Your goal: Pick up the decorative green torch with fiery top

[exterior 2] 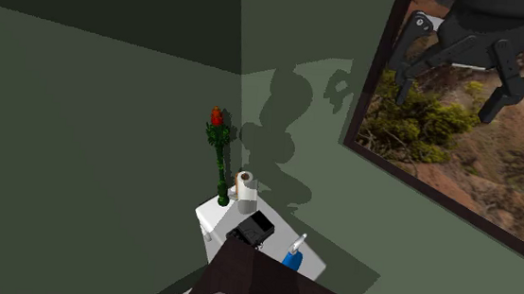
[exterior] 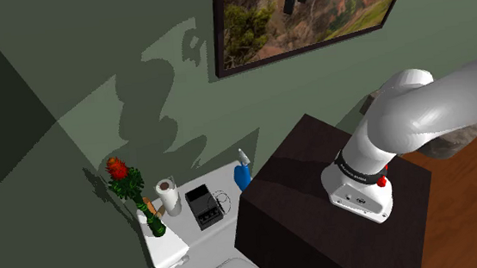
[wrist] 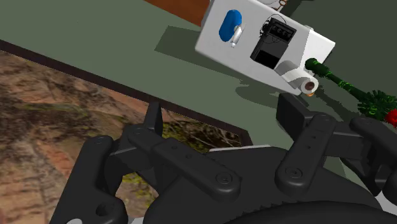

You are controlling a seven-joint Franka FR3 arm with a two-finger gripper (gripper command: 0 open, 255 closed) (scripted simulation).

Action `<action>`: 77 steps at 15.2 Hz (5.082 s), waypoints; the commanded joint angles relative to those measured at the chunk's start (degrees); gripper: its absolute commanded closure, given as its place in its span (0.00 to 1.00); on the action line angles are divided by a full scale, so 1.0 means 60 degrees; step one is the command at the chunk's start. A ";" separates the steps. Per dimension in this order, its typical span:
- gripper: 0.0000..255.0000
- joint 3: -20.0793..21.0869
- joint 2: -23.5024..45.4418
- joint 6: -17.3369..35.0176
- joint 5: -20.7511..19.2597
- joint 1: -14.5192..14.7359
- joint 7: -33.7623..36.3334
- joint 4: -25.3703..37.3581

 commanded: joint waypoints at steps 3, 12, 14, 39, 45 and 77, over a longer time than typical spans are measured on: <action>0.00 0.0320 0.0136 0.0352 0.0217 0.0145 0.0339 -0.0224; 0.00 0.1777 0.1294 0.2031 0.1062 0.0792 0.1810 -0.0715; 0.00 0.2101 0.1668 0.2411 0.1197 0.0921 0.2132 -0.0705; 0.00 0.5270 0.9059 0.5571 -0.0899 0.2403 0.7047 0.3176; 0.00 0.5191 1.0918 0.5458 -0.1880 0.3281 0.7943 0.4891; 1.00 0.5275 1.0641 0.4884 -0.1685 0.3238 0.7799 0.5226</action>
